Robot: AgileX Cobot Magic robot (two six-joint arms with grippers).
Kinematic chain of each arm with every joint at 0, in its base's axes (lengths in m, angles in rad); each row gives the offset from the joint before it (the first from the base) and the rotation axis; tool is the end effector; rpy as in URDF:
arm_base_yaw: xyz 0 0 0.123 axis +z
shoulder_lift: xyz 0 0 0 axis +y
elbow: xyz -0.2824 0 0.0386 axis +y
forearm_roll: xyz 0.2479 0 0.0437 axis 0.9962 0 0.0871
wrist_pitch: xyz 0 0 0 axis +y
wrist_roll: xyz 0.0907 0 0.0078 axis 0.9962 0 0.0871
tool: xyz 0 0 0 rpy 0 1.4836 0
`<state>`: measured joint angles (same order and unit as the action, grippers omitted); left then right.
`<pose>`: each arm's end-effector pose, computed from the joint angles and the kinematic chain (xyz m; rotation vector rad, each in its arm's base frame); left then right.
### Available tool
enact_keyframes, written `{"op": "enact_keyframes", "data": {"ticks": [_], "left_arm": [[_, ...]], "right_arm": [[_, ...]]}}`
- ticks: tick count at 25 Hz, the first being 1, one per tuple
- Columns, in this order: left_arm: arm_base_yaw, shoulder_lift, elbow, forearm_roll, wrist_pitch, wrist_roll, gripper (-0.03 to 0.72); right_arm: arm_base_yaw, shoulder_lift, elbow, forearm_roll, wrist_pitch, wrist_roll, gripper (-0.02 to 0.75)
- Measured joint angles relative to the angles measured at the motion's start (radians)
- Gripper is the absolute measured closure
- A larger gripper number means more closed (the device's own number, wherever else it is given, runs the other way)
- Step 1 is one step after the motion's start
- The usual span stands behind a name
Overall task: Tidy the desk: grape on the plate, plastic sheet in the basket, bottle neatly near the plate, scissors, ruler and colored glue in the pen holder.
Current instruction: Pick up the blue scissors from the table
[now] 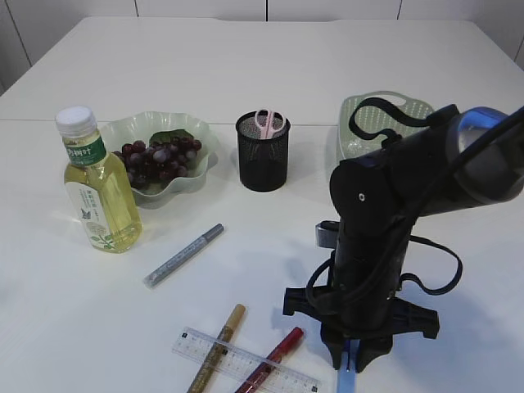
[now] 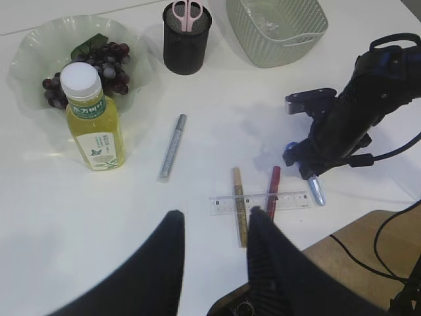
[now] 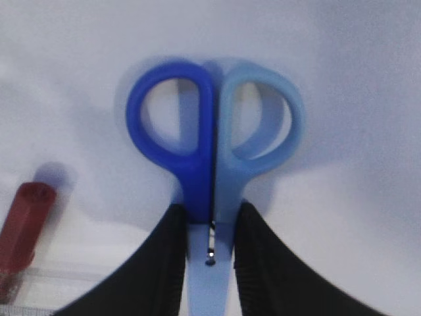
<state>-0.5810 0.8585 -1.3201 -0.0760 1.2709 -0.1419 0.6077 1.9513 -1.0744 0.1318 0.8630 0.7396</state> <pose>0.0927 -0.0688 0.4514 0.5203 2.2761 -0.4634 0.2622 0.1934 0.1179 -0.3339 -2.9987 -0.0369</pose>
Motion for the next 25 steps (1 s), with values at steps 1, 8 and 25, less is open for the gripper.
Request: {"op": "enact_keyframes", "data": {"ticks": [1, 8, 25], "left_arm": [[0.0, 0.0, 0.0, 0.0, 0.0, 0.0, 0.448], [0.0, 0.0, 0.0, 0.0, 0.0, 0.0, 0.449], [0.0, 0.0, 0.0, -0.005, 0.0, 0.0, 0.448]], "right_arm": [[0.0, 0.0, 0.0, -0.002, 0.0, -0.021, 0.53], [0.0, 0.0, 0.0, -0.006, 0.0, -0.167, 0.53], [0.0, 0.0, 0.0, -0.097, 0.001, -0.421, 0.531]]}}
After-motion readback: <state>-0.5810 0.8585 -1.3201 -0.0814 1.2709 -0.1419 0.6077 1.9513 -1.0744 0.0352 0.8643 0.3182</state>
